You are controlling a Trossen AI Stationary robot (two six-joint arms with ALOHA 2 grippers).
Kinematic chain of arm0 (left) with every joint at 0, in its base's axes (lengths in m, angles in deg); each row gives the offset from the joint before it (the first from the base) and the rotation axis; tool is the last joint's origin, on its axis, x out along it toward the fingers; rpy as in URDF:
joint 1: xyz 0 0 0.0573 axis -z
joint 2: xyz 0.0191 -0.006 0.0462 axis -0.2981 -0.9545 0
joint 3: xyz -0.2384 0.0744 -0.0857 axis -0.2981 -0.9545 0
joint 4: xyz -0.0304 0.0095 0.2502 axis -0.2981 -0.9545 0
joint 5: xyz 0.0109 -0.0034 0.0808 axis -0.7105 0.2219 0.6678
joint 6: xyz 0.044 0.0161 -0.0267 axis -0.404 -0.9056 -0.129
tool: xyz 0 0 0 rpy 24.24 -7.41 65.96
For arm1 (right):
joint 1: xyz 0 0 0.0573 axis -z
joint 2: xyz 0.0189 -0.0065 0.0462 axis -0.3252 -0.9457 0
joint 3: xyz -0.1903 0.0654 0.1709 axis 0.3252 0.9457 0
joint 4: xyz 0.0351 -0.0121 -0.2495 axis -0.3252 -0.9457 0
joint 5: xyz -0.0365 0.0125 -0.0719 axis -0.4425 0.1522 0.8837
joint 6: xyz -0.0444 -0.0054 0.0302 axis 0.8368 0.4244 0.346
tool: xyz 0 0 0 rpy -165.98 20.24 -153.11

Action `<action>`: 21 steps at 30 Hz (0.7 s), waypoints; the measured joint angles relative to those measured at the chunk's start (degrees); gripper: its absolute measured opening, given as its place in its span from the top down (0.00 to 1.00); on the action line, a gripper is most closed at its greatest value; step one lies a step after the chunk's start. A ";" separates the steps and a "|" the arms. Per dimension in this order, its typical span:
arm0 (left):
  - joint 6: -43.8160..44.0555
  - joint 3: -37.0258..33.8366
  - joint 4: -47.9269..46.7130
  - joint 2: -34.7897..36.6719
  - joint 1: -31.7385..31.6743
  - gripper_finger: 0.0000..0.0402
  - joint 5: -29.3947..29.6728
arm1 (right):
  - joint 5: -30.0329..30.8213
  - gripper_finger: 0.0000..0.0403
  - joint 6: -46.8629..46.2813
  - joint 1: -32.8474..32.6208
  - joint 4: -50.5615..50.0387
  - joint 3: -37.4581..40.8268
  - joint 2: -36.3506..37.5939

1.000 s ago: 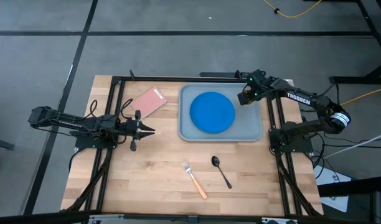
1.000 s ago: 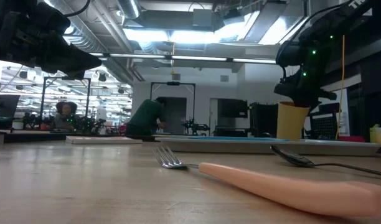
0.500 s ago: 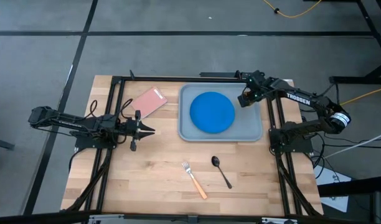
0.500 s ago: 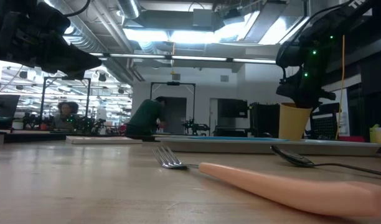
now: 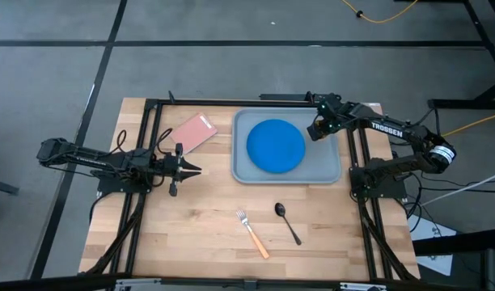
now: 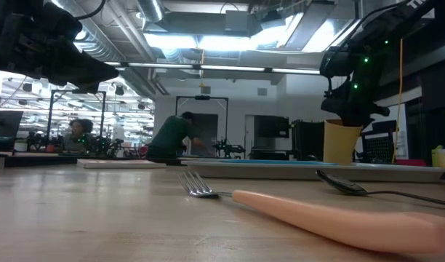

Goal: Pick and place plate/cup/fork/spoon on tray
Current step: Put the cup on the gray tray

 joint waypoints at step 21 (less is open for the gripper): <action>0.00 0.00 0.00 0.00 0.02 0.88 0.00 | 3.61 0.80 2.28 0.00 3.43 -1.50 0.00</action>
